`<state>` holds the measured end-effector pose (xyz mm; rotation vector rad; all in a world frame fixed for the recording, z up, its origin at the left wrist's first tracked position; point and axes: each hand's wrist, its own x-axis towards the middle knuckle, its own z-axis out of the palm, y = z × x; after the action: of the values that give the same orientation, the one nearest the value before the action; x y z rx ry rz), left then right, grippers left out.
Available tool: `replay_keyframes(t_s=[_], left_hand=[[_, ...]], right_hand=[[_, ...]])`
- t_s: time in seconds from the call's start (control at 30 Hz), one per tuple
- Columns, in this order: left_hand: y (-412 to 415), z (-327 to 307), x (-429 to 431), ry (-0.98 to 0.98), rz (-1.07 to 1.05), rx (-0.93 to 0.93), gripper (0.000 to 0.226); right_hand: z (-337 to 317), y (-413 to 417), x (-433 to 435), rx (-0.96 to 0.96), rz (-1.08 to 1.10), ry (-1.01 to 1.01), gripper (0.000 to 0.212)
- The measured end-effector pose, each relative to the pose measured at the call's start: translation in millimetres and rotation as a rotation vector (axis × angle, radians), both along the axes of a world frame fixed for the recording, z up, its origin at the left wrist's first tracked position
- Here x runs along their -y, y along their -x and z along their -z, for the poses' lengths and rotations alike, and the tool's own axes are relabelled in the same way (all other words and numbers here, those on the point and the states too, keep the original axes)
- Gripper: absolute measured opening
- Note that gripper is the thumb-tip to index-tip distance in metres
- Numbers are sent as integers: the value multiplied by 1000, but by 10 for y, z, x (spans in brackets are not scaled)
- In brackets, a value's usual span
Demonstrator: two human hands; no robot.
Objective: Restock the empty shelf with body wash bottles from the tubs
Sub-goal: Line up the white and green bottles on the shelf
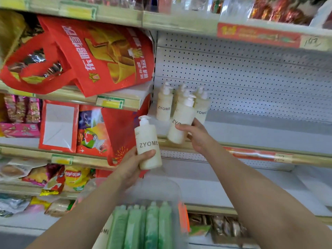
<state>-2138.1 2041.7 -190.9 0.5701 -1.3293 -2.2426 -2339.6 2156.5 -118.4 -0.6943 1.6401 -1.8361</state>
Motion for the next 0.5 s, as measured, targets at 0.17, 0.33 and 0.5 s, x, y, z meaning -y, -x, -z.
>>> replay_keyframes(t_s=[0.17, 0.33, 0.5], left_hand=[[214, -103, 115, 16, -7, -57, 62], [326, -163, 189, 53, 6, -54, 64], [376, -171, 233, 70, 0, -50, 72]], right_hand=[[-28, 339, 334, -37, 45, -48, 77], [86, 494, 639, -87, 43, -99, 88], [171, 530, 811, -162, 6, -144, 84]])
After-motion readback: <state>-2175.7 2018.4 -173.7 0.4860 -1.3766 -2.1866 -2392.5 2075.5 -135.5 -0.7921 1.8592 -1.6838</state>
